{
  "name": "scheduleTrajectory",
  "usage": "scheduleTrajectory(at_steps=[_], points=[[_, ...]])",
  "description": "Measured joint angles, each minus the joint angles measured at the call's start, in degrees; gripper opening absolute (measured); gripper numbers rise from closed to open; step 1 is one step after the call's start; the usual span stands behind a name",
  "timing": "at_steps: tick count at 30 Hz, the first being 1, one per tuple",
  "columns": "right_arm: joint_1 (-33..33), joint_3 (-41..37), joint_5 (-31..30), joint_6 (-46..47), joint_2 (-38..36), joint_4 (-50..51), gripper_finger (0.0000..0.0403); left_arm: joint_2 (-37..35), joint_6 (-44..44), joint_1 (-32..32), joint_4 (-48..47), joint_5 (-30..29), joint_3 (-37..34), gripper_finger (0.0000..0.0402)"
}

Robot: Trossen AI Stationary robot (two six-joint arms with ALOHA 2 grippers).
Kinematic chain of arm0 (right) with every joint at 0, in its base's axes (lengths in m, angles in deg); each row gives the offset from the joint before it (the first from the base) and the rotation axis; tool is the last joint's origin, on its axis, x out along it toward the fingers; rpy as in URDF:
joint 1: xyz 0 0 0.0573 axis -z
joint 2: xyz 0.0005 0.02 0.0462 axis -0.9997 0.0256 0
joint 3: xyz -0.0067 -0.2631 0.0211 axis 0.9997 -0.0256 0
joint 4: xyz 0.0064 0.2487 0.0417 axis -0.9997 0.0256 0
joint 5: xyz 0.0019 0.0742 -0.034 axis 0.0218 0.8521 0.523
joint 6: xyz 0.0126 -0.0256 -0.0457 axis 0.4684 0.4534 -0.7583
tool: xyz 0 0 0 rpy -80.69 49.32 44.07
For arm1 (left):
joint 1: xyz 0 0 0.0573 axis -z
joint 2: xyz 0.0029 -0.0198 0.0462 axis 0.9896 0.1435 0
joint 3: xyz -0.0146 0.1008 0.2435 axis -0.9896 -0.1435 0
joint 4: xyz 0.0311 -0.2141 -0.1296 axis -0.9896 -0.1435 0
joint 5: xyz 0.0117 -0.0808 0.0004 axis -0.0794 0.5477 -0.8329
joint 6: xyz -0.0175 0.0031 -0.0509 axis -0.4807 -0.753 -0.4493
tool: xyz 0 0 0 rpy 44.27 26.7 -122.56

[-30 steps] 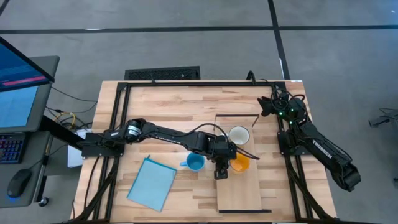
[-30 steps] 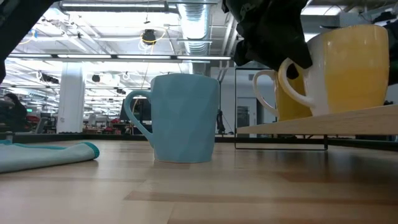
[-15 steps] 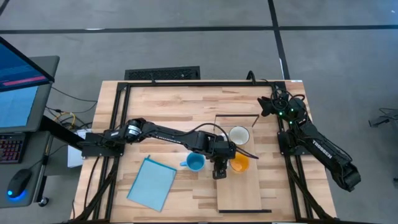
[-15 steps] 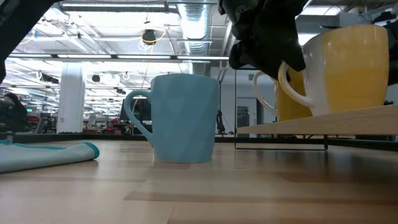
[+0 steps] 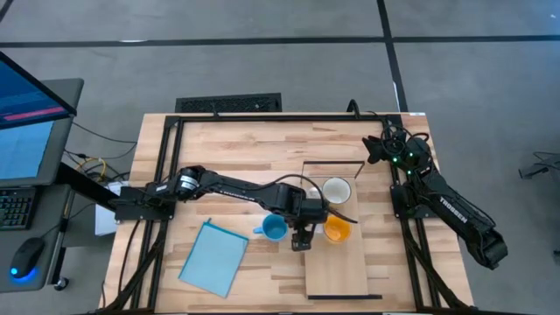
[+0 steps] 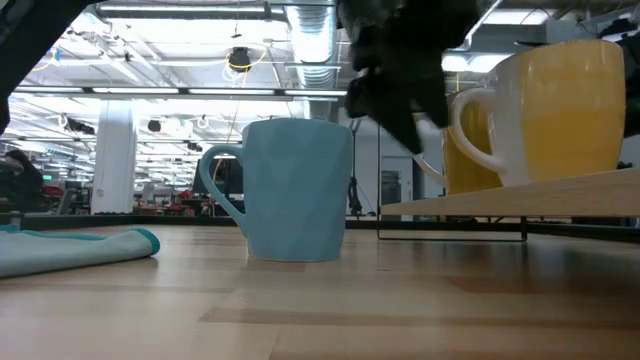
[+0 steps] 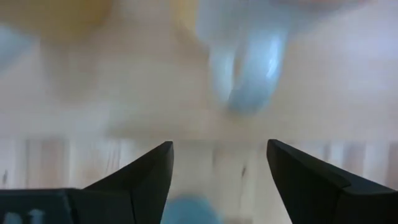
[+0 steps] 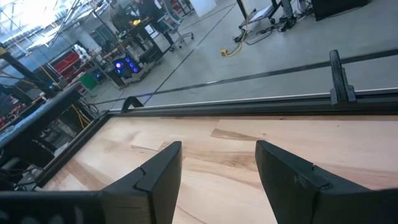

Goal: Stack small to large cups/mugs on shelf
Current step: Put the blue cup on the shelf

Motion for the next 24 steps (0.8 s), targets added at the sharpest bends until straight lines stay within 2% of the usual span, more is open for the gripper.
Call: scheduleTrajectory(at_steps=[4, 10, 15, 19, 24], points=[[0.0, 0.0, 0.0, 0.0, 0.0, 0.0, 0.0226, 0.0, 1.9, 0.0, -8.2, -0.9, 0.0, 0.0255], [0.0, 0.0, 0.0, 0.0, 0.0, 0.0, 0.0226, -0.1, 3.8, -0.3, -17.2, -9.4, 0.4, 0.0256], [0.0, 0.0, 0.0, 0.0, 0.0, 0.0, 0.0226, -0.3, 3.9, -1.5, -16.9, -11.2, 3.8, 0.0256], [0.0, 0.0, 0.0, 0.0, 0.0, 0.0, 0.0226, -0.6, 4.7, -2.8, -12.7, -11.0, 5.8, 0.0256], [0.0, 0.0, 0.0, 0.0, 0.0, 0.0, 0.0226, -0.5, 3.6, -5.0, -20.0, -12.0, 10.2, 0.0256]])
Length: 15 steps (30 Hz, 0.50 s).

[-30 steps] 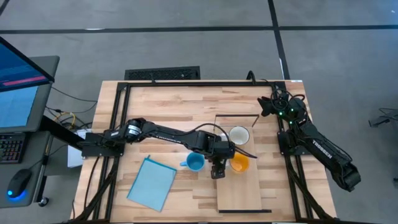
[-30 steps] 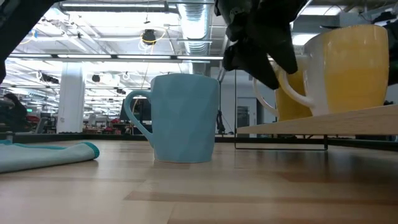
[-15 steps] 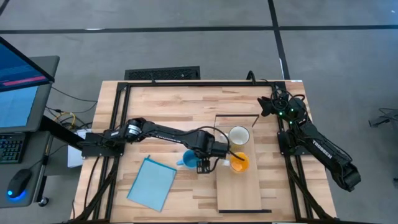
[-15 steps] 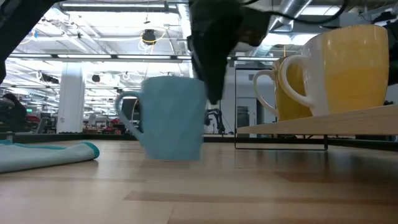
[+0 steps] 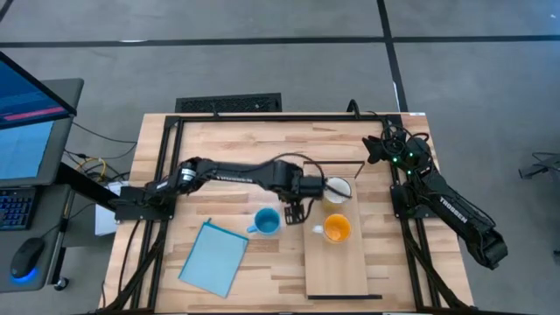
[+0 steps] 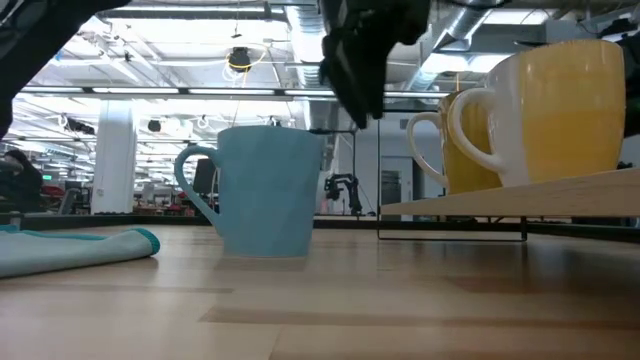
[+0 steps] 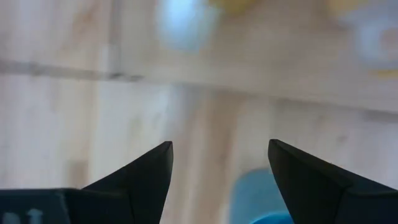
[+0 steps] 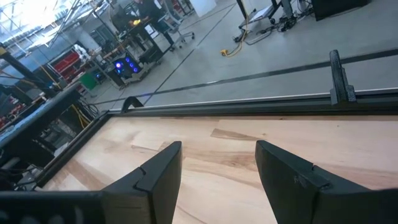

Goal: Stack small to large cups/mugs on shelf
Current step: Put the blue cup on the shelf

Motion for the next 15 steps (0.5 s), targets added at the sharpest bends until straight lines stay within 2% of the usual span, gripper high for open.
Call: scheduleTrajectory(at_steps=[3, 6, 10, 15], points=[[0.0, 0.0, 0.0, 0.0, 0.0, 0.0, 0.0226, 0.0, -1.8, -1.1, -5.8, -5.4, 3.1, 0.0256], [0.0, 0.0, 0.1, 0.0, 0.0, 0.0, 0.0226, -3.3, -6.3, -2.2, -7.6, -11.3, 1.5, 0.0256], [0.0, 0.0, 1.9, 0.0, 0.0, -0.2, 0.0226, -9.5, -11.6, -2.8, -6.5, -11.7, 1.3, 0.0254], [0.0, 0.0, 4.5, -0.2, 0.0, -0.5, 0.0226, -16.6, -12.6, -0.7, 0.2, -14.1, 1.3, 0.0247]])
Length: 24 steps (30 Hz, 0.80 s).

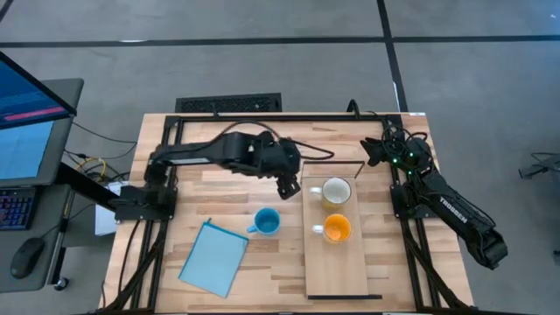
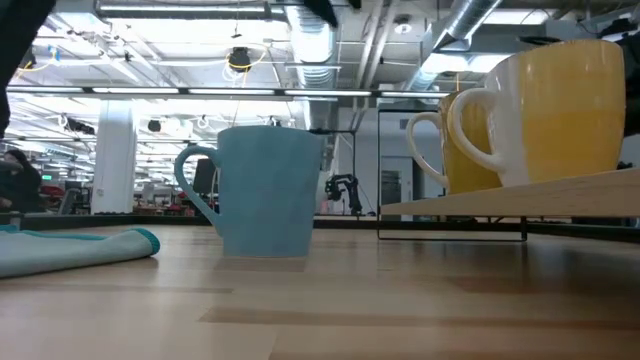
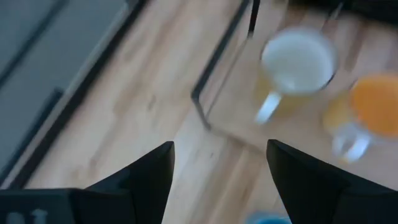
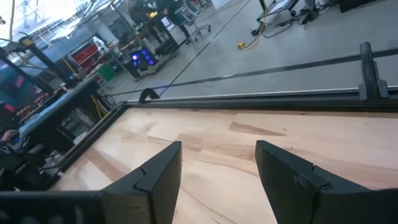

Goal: Stack small to large cups/mugs on shelf
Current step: Put the blue cup on the shelf

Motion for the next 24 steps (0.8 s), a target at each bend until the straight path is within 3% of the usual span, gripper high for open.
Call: scheduleTrajectory(at_steps=[8, 11, 17, 20, 24], points=[[0.0, 0.0, 1.9, -1.5, -0.1, -0.2, 0.0226, -4.2, -1.7, 5.8, 5.1, -12.0, 0.0, 0.024], [0.0, 0.0, 3.0, -2.4, -0.1, -0.3, 0.0226, -4.8, -1.1, 7.3, 12.5, -9.7, 0.0, 0.024], [0.0, 0.0, 4.7, -4.4, -0.1, -0.3, 0.0226, -4.3, 9.5, 9.0, 26.1, 2.2, 0.0, 0.024], [0.0, 0.0, 4.7, -5.2, -0.1, -0.3, 0.0226, -4.3, 9.8, 9.7, 27.6, 2.5, 0.0, 0.024], [0.0, 0.0, 4.6, -7.3, -0.1, -0.3, 0.0226, -4.3, 8.9, 10.3, 27.5, -2.0, -0.7, 0.024]])
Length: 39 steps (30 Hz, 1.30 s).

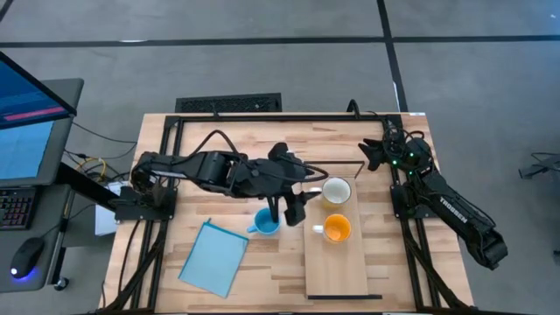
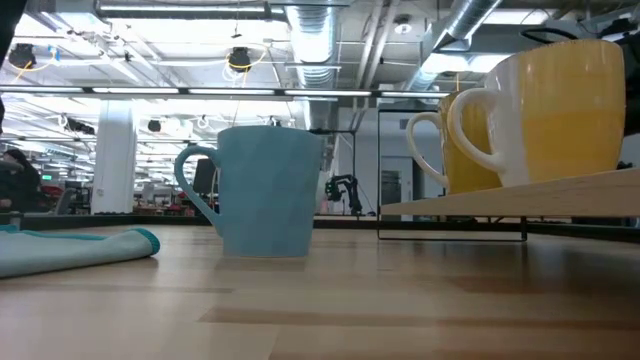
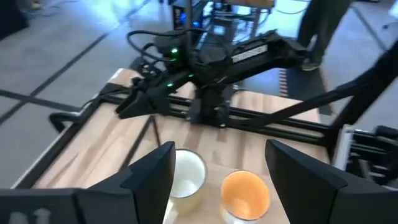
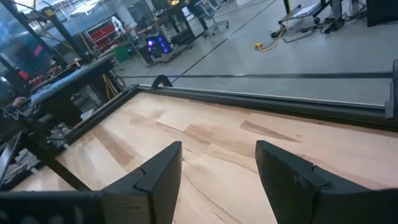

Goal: Stack small to large cups/mugs on shelf
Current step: Put the blue cup on the shelf

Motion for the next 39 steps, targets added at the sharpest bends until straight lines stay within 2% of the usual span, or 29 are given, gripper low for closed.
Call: scheduleTrajectory(at_steps=[6, 10, 13, 16, 18, 21, 28, 31, 36, 39], points=[[0.0, 0.0, -0.4, 0.0, 0.0, 0.0, 0.0226, 0.0, -2.2, -0.6, 0.2, -3.7, -4.0, 0.0239], [0.0, 0.0, -0.7, 0.1, 0.0, 0.0, 0.0226, 0.0, -2.2, -1.8, 0.3, -2.4, -7.8, 0.0239], [0.0, 0.0, -1.6, 0.9, 0.0, 0.0, 0.0226, -2.7, -3.2, -2.5, 0.2, -1.1, -11.3, 0.0239], [0.0, 0.0, -2.6, 0.9, 0.0, 0.1, 0.0226, -7.3, -3.8, -2.5, 2.0, -2.5, -16.6, 0.0239], [0.0, 0.0, -3.4, 0.9, 0.0, 0.1, 0.0226, -10.6, -3.6, -2.6, 5.7, -2.8, -22.7, 0.0239], [0.0, 0.0, -4.6, 0.9, 0.0, 0.1, 0.0226, -17.5, -2.3, -3.5, 16.1, -1.6, -35.8, 0.0239], [0.0, 0.0, -8.3, 0.9, 0.0, 0.1, 0.0226, -35.4, 1.6, -9.1, 50.3, 11.3, -69.7, 0.0239], [0.0, 0.0, -9.3, 0.9, 0.0, 0.1, 0.0226, -42.4, 1.9, -11.6, 61.5, 12.7, -81.5, 0.0239], [0.0, 0.0, -9.3, 0.7, 0.0, 0.1, 0.0226, -51.4, 3.0, -15.6, 63.8, 12.6, -95.8, 0.0239], [0.0, 0.0, -9.3, 0.6, 0.0, 0.1, 0.0226, -54.2, -1.3, -16.9, 64.1, 12.7, -101.3, 0.024]])
